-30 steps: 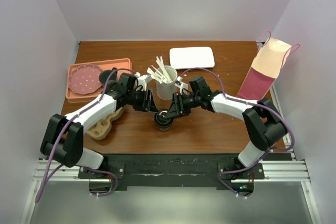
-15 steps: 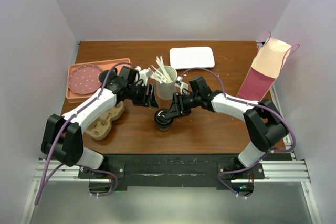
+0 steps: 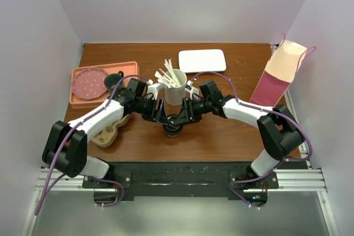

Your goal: Pack the takeout coffee

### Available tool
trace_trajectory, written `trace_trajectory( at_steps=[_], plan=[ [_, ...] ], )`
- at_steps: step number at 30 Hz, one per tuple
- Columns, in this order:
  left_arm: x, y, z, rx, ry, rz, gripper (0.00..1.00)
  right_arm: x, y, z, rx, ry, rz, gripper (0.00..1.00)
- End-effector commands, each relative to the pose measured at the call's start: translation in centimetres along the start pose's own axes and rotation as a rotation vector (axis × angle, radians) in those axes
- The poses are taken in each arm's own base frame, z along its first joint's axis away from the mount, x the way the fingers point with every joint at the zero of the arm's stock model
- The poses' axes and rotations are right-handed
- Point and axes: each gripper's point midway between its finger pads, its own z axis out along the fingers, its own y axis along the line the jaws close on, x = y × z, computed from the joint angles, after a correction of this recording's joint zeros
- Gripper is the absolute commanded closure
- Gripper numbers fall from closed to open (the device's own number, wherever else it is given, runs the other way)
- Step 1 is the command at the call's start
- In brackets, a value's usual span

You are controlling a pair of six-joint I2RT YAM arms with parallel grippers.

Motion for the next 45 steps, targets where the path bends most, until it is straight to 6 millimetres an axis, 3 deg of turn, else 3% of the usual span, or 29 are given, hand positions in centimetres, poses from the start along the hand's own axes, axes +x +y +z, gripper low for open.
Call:
trace_trajectory(
  at_steps=[1, 11, 16, 26, 30, 34, 41, 45],
  plan=[
    [0.1, -0.6, 0.9, 0.056, -0.015, 0.043, 0.4, 2.0, -3.9, 0.2, 0.169, 0.026, 0.068, 0.58],
    [-0.5, -1.0, 1.4, 0.079, -0.04, 0.011, 0.4, 2.1, -3.8, 0.2, 0.163, 0.023, 0.071, 0.58],
    [0.1, 0.3, 1.8, 0.023, -0.023, -0.014, 0.44, 1.9, -3.3, 0.2, 0.15, 0.024, 0.076, 0.57],
    [2.7, 3.1, 2.4, -0.078, 0.055, -0.046, 0.48, -0.9, 1.0, -2.0, 0.077, -0.053, 0.04, 0.44],
    [3.3, 3.8, 2.7, -0.102, 0.077, -0.054, 0.48, -1.0, 1.2, -2.9, 0.08, -0.068, 0.039, 0.34],
    [3.8, 4.4, 2.8, -0.122, 0.095, -0.055, 0.49, -0.9, 1.5, -3.7, 0.064, -0.077, 0.031, 0.32],
    [4.3, 4.9, 3.0, -0.137, 0.116, -0.061, 0.49, -2.8, 1.2, -5.6, 0.037, -0.151, 0.043, 0.39],
    [4.4, 5.0, 3.1, -0.138, 0.12, -0.065, 0.49, -3.3, 0.4, -5.1, 0.042, -0.142, 0.039, 0.47]
  ],
)
